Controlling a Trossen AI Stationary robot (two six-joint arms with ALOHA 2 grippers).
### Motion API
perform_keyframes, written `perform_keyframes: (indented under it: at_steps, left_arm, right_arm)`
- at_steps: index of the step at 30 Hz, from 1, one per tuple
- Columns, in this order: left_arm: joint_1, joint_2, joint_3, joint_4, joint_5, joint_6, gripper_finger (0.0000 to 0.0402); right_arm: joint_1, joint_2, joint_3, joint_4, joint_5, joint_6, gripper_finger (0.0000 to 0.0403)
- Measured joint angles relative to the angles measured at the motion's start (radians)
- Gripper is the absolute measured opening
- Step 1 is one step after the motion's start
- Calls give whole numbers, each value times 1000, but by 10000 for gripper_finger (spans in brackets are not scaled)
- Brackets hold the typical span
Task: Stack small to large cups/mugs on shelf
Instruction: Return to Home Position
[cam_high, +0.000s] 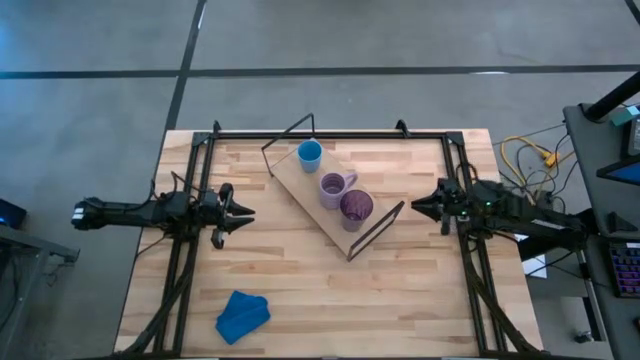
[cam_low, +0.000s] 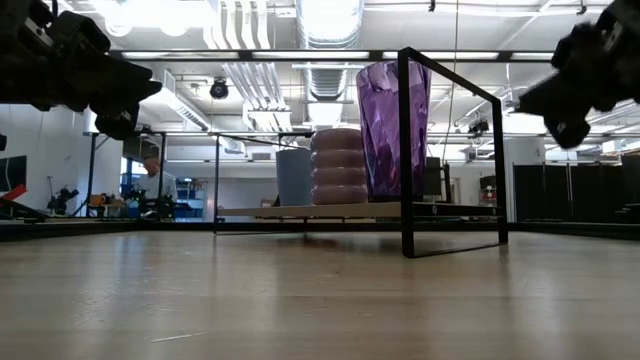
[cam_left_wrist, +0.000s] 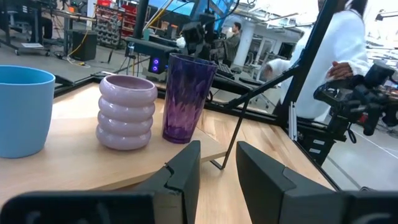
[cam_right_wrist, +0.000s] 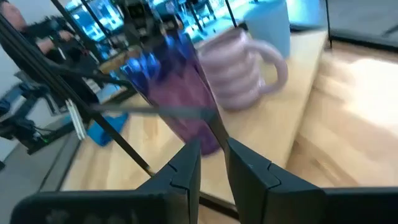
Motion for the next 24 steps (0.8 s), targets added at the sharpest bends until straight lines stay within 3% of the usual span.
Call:
perform_keyframes:
  at_steps: [6, 24]
  left_arm:
    - [0, -2, 0, 0, 0, 0, 89]
    - [0, 0, 0, 0, -3, 0, 89]
  right_arm:
    - [0, 18, -79, -4, 1, 0, 68]
    - [0, 89, 24, 4, 0, 0, 68]
